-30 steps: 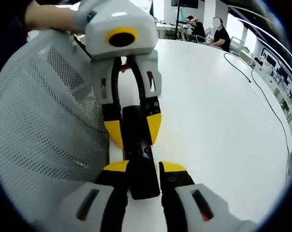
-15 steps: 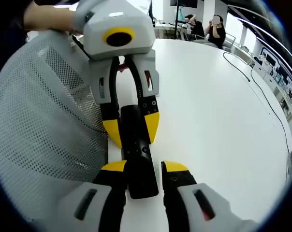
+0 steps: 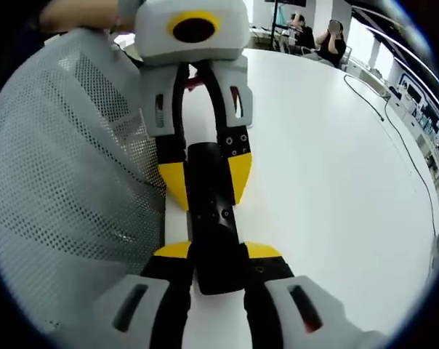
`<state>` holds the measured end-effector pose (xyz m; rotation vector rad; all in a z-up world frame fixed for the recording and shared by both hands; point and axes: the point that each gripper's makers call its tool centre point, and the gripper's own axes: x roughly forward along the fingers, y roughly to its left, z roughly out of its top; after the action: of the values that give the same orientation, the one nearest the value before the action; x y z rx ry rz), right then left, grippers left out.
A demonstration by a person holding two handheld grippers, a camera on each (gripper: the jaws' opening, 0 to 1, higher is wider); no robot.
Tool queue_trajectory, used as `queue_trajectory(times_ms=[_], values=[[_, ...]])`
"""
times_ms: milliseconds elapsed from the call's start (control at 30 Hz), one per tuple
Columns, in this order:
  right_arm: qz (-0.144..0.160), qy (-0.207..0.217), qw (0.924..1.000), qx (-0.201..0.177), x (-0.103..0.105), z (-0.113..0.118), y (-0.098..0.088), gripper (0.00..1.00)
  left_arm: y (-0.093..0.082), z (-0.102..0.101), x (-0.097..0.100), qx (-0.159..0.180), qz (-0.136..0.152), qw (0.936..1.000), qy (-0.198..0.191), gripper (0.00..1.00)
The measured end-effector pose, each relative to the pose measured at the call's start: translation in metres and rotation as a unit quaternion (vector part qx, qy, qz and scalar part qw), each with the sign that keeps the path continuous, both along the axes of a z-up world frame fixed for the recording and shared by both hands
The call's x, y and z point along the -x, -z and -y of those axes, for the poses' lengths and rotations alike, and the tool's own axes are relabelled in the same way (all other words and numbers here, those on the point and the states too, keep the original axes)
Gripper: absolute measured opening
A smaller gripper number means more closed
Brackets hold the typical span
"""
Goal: Press the specified remote control buttons in sequence, fully releasing each button before pressing the next.
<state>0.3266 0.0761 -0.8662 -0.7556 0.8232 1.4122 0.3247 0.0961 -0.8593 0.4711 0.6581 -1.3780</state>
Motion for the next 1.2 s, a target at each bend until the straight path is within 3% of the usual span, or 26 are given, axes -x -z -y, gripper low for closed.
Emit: queue_trajectory(times_ms=[200,333,433,600,733,867,1033,1100,1200], values=[[-0.003,0.004,1.0,0.002,-0.002,0.0,0.0,0.25,-0.001,0.001,-0.001,-0.003,-0.008,0.9998,-0.015,0.29],[-0.011,0.019,0.9997,-0.003,-0.004,-0.001,0.0,0.24,-0.002,0.003,-0.004,-0.001,-0.009,0.9997,-0.025,0.4],[-0.007,0.018,0.9998,-0.001,-0.005,-0.001,-0.001,0.24,-0.018,0.007,-0.013,0.048,-0.034,0.9958,-0.071,0.48],[-0.003,0.025,0.9997,-0.001,-0.009,0.0,-0.001,0.24,-0.046,0.007,-0.032,0.105,-0.049,0.985,-0.128,0.7],[-0.005,0.027,0.9996,-0.002,-0.009,0.0,-0.001,0.25,-0.067,0.006,-0.038,0.12,-0.033,0.9825,-0.138,0.79],[-0.005,0.028,0.9996,-0.001,-0.009,0.0,-0.001,0.25,-0.082,0.002,-0.039,0.129,-0.036,0.9781,-0.159,0.94],[-0.006,0.029,0.9996,-0.001,-0.009,0.0,0.0,0.25,-0.111,-0.007,-0.046,0.158,-0.014,0.9681,-0.194,1.0],[-0.007,0.029,0.9995,-0.001,-0.01,0.0,-0.001,0.25,-0.125,-0.01,-0.05,0.174,0.003,0.9617,-0.212,1.0],[-0.007,0.029,0.9996,-0.001,-0.01,0.001,-0.001,0.25,-0.143,-0.018,-0.055,0.194,0.001,0.9465,-0.258,1.0]])
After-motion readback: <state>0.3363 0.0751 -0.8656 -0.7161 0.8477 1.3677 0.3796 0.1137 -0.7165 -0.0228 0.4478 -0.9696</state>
